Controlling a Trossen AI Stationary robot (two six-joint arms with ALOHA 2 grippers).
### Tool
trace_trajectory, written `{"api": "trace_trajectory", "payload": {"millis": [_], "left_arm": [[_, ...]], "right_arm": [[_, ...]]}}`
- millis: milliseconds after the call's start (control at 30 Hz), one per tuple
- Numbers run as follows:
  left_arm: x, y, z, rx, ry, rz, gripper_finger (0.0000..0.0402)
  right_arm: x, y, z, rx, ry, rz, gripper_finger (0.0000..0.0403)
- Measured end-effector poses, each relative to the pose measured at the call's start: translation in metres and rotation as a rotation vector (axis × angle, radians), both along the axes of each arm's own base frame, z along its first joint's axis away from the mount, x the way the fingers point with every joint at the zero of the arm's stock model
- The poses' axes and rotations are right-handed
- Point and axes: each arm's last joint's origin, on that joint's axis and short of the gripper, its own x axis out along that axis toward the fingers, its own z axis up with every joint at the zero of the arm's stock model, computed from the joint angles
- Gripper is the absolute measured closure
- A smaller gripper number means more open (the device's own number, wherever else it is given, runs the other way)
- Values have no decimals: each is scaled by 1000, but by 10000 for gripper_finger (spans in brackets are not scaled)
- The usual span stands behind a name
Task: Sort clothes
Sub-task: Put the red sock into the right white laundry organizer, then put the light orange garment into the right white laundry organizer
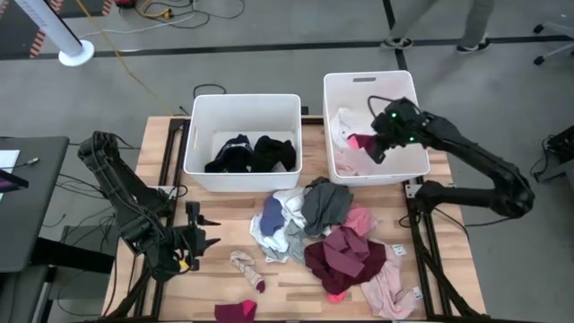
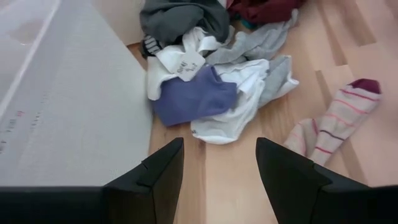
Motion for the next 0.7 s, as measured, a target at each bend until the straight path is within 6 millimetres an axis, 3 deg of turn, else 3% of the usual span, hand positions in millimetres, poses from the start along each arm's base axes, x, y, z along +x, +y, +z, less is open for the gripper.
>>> {"api": "trace_trajectory", "payload": {"millis": [167,367,700], "left_arm": [[1,-3,0,-32,14,-18,206],[1,-3,-1,-56,26,-24,206],[1,-4,0,-62,25,-25,206]], "right_arm": [[5,-4,-15,-6,-52,-28,359],[4,-9,-17,-3,-109,-76,316],[-2,-7,-10,-1,-162,-136,192]]}}
